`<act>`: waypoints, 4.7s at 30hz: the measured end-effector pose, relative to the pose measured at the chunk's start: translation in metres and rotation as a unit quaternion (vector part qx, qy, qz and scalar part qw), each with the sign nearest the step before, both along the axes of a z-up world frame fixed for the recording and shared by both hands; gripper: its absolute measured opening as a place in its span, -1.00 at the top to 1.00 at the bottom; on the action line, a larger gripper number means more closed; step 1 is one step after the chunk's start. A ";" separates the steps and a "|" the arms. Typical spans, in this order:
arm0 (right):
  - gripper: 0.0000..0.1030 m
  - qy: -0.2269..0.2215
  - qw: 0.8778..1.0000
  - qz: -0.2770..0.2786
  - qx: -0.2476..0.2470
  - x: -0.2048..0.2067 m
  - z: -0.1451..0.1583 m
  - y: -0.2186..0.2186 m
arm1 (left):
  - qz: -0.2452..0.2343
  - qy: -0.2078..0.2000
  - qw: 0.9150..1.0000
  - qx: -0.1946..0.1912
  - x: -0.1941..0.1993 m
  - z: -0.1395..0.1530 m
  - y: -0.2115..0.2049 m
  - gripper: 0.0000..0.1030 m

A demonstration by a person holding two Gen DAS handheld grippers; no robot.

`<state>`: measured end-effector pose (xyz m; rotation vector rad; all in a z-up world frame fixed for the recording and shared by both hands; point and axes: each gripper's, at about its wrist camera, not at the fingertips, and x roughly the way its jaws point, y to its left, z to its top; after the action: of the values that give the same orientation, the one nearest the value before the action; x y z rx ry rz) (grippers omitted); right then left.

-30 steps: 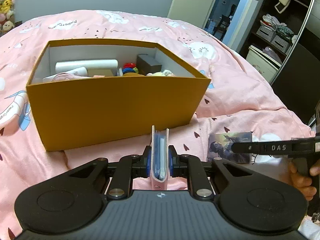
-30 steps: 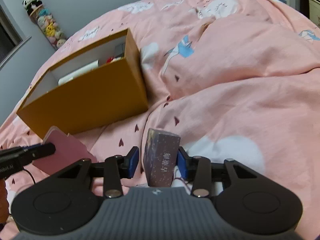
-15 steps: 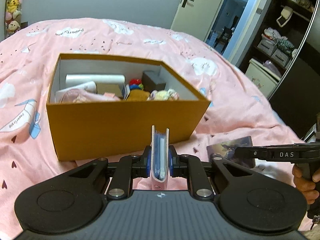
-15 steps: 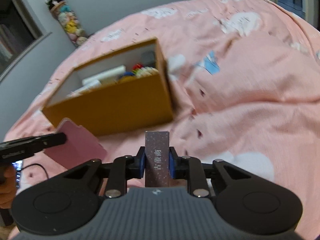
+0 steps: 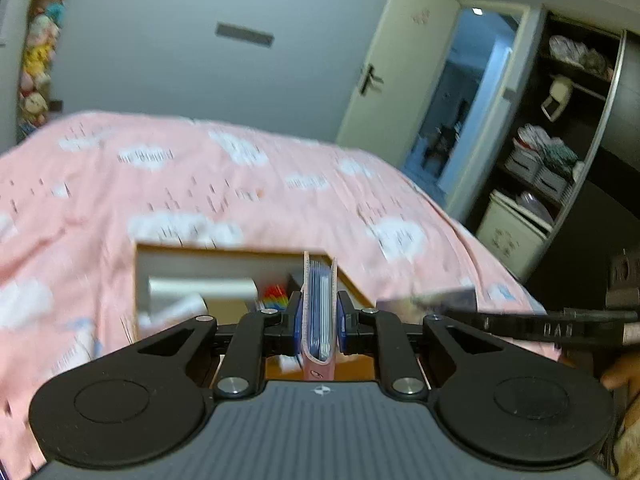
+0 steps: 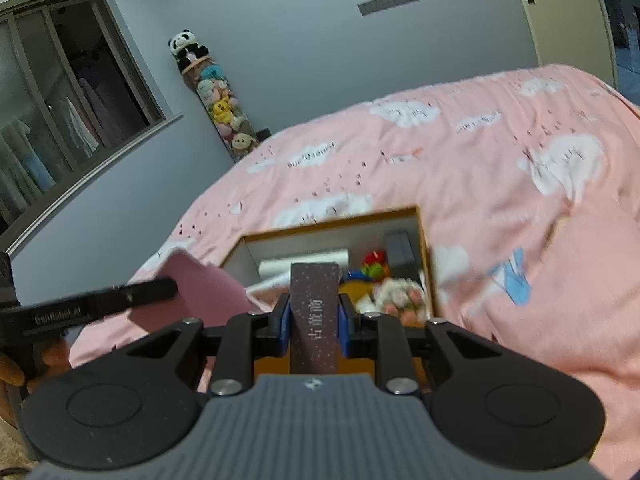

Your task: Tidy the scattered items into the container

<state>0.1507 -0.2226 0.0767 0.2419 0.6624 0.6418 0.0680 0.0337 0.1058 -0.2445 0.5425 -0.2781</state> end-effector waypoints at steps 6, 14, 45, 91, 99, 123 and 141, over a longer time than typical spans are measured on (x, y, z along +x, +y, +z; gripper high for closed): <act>0.51 0.021 0.999 -0.001 0.031 0.046 -0.011 0.027 | 0.079 0.011 0.995 -0.060 0.045 -0.018 0.027 0.65; 0.51 0.062 0.996 -0.039 0.043 0.095 -0.053 0.061 | 0.173 0.039 0.975 -0.137 0.082 -0.076 0.047 0.65; 0.19 0.077 0.991 -0.075 -0.081 0.095 -0.093 0.082 | 0.222 0.101 0.970 0.004 0.077 -0.102 0.014 0.42; -0.92 -0.168 0.977 -0.105 -0.073 0.014 -0.051 0.082 | 0.274 -0.038 0.947 0.161 0.027 -0.068 -0.025 -0.73; -0.93 -0.144 0.979 -0.094 -0.107 0.014 -0.074 0.087 | 0.257 0.009 0.947 0.191 0.032 -0.093 -0.028 -0.73; -0.94 -0.109 0.984 -0.083 -0.118 0.020 -0.101 0.086 | 0.235 0.014 0.938 0.253 0.035 -0.110 -0.042 -0.73; -0.97 -0.114 0.982 -0.092 -0.120 0.020 -0.105 0.086 | 0.232 0.010 0.934 0.270 0.035 -0.118 -0.044 -0.73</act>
<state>0.1707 -0.1370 -0.0288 0.0041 0.4836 0.4004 0.1035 -0.0104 -0.0118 0.1636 0.5442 0.3360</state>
